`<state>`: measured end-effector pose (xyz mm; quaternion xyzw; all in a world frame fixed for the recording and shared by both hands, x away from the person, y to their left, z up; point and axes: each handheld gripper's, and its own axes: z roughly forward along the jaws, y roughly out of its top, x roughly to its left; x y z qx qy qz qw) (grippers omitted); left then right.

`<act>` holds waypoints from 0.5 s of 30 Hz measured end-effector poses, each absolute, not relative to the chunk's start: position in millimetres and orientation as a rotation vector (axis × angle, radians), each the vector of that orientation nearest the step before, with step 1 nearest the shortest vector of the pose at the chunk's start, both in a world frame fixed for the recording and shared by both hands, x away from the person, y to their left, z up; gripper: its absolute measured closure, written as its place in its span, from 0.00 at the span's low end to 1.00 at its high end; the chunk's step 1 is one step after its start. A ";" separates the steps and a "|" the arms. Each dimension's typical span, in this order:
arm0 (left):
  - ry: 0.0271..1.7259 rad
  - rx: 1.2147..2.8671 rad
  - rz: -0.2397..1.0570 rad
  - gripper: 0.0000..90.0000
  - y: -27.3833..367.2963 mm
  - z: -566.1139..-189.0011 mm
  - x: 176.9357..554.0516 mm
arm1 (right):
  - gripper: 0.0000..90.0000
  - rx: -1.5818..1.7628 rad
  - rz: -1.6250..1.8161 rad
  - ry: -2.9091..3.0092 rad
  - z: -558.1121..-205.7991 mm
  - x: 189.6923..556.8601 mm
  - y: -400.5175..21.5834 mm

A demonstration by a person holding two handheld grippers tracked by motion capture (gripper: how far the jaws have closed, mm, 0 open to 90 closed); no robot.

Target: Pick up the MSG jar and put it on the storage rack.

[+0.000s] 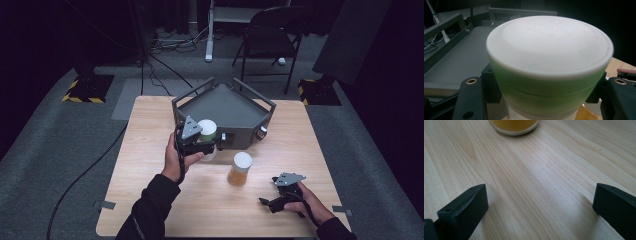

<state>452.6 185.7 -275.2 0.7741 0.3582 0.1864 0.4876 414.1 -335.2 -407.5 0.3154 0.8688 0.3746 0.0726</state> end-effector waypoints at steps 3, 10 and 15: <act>0.869 1.882 0.464 0.38 183.5 -270.5 455.1 | 0.00 0.947 1.125 2.610 -407.5 414.1 -335.2; 0.878 1.871 0.479 0.38 178.7 -262.3 467.2 | 0.00 0.954 1.124 2.607 -407.5 413.9 -335.0; 0.888 1.859 0.485 0.38 175.6 -258.0 477.0 | 0.00 0.954 1.124 2.607 -407.5 413.9 -335.1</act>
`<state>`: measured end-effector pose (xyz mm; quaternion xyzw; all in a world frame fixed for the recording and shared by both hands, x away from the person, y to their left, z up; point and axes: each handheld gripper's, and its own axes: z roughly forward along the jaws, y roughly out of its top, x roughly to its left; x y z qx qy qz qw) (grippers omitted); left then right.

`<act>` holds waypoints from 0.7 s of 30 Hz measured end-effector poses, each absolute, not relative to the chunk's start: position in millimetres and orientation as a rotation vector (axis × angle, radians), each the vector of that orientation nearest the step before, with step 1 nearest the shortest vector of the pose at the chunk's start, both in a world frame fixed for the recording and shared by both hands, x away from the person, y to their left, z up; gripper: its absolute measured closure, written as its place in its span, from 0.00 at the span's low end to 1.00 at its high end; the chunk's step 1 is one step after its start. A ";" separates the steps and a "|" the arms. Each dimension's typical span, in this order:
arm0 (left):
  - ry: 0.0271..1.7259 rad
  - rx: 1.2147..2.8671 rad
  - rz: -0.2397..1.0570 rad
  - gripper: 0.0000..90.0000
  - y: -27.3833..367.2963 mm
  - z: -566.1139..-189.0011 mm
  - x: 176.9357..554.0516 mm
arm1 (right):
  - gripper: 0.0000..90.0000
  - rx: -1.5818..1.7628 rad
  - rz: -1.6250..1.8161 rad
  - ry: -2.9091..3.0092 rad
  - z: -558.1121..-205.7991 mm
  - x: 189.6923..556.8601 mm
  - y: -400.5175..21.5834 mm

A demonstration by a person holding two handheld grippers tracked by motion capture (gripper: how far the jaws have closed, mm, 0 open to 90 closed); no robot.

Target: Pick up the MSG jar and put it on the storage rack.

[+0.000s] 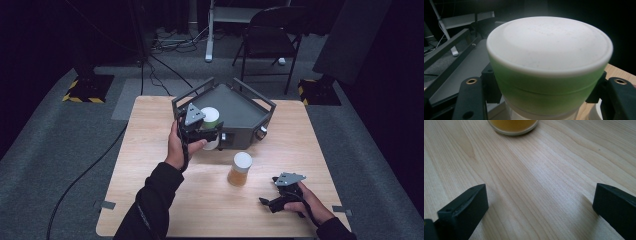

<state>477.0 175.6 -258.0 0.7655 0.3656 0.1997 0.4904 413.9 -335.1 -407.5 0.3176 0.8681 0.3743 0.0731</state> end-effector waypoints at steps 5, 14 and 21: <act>0.897 1.852 0.492 0.38 172.5 -253.1 486.4 | 0.00 0.954 1.124 2.607 -407.5 413.9 -335.0; 0.888 1.845 0.496 0.38 166.4 -246.9 497.6 | 0.00 0.954 1.124 2.608 -407.5 413.9 -335.1; 0.896 1.857 0.518 0.38 158.6 -241.0 508.8 | 0.00 0.952 1.123 2.608 -407.5 414.0 -336.0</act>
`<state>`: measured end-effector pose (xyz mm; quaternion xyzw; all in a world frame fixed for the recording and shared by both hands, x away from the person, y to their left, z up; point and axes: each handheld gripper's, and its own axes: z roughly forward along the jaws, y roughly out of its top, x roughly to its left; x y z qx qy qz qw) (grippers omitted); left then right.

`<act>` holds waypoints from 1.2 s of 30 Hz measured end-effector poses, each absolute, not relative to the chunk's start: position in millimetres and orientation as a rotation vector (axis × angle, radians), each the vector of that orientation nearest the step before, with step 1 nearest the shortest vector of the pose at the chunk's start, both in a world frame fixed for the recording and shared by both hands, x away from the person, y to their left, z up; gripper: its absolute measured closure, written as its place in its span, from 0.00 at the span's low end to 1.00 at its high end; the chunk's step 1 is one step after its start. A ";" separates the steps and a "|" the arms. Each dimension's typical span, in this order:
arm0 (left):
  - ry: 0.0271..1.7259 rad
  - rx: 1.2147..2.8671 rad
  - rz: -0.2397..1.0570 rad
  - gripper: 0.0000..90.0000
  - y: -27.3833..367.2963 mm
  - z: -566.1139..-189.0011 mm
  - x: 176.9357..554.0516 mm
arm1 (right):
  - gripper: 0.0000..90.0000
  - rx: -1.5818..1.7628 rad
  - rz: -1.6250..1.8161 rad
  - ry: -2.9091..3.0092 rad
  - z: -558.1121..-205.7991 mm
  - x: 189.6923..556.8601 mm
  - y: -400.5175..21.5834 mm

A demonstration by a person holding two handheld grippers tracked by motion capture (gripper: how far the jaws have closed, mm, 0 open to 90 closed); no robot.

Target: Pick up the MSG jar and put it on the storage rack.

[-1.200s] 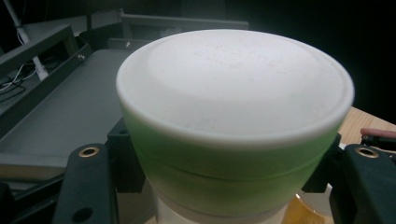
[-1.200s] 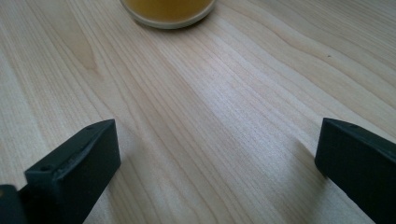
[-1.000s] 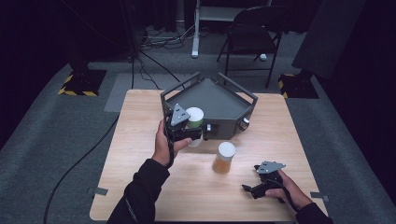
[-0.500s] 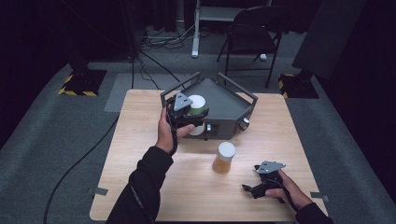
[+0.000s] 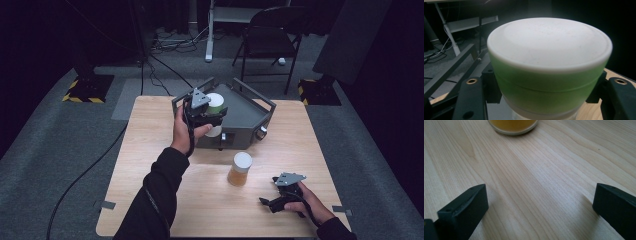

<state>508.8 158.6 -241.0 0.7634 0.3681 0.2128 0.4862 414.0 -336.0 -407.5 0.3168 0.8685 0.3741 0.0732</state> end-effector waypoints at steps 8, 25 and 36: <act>0.913 1.877 0.552 0.38 151.2 -234.9 522.8 | 0.00 0.952 1.123 2.608 -407.5 414.0 -336.2; 0.954 1.910 0.603 0.38 136.3 -236.0 553.4 | 0.00 0.949 1.125 2.610 -407.6 414.2 -336.9; 0.989 1.935 0.611 0.38 131.1 -246.4 565.0 | 0.00 0.949 1.125 2.610 -407.6 414.2 -336.9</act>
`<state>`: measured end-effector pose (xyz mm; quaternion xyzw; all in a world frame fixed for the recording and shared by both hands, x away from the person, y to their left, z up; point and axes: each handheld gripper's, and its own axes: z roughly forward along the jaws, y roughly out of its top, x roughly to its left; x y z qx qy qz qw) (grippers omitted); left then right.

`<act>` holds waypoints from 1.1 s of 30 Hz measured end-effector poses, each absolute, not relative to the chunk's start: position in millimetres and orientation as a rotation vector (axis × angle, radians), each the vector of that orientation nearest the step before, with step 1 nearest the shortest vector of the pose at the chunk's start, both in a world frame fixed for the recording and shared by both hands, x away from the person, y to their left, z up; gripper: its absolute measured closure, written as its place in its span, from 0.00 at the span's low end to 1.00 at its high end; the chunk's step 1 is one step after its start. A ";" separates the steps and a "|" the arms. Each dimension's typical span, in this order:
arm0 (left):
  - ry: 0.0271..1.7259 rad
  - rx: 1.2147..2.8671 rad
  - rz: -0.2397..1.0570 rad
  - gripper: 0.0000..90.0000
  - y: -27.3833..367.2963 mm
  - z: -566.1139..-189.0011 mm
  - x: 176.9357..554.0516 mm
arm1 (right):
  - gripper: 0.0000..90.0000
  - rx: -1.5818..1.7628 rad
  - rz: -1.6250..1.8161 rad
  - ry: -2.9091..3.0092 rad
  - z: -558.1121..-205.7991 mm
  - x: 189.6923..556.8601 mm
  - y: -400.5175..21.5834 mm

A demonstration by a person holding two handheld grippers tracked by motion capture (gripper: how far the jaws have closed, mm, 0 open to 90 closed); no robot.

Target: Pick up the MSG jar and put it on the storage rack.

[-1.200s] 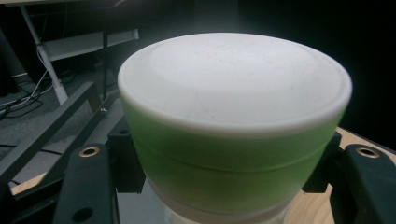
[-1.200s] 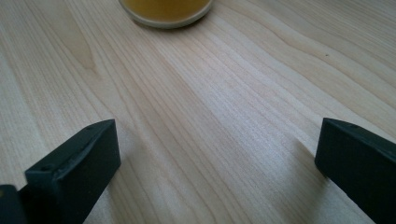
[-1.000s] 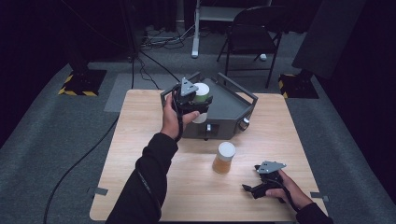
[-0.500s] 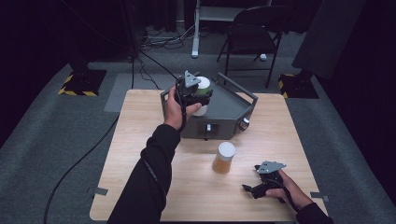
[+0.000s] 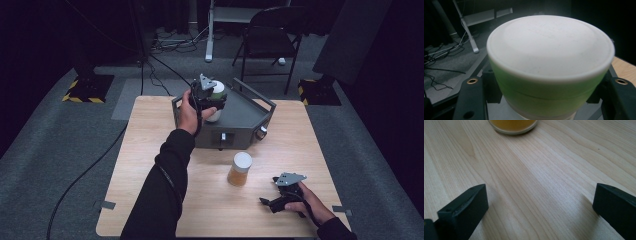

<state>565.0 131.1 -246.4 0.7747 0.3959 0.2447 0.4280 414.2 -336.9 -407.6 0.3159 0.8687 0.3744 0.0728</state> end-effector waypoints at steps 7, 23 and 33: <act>0.997 1.956 0.609 0.38 129.5 -252.1 568.5 | 0.00 0.948 1.125 2.610 -407.6 414.2 -337.1; 1.017 1.939 0.605 0.38 133.0 -262.7 568.9 | 0.00 0.948 1.126 2.611 -407.6 414.3 -337.2; 1.023 1.893 0.617 0.33 136.9 -269.7 567.5 | 0.00 0.948 1.126 2.610 -407.7 414.3 -337.2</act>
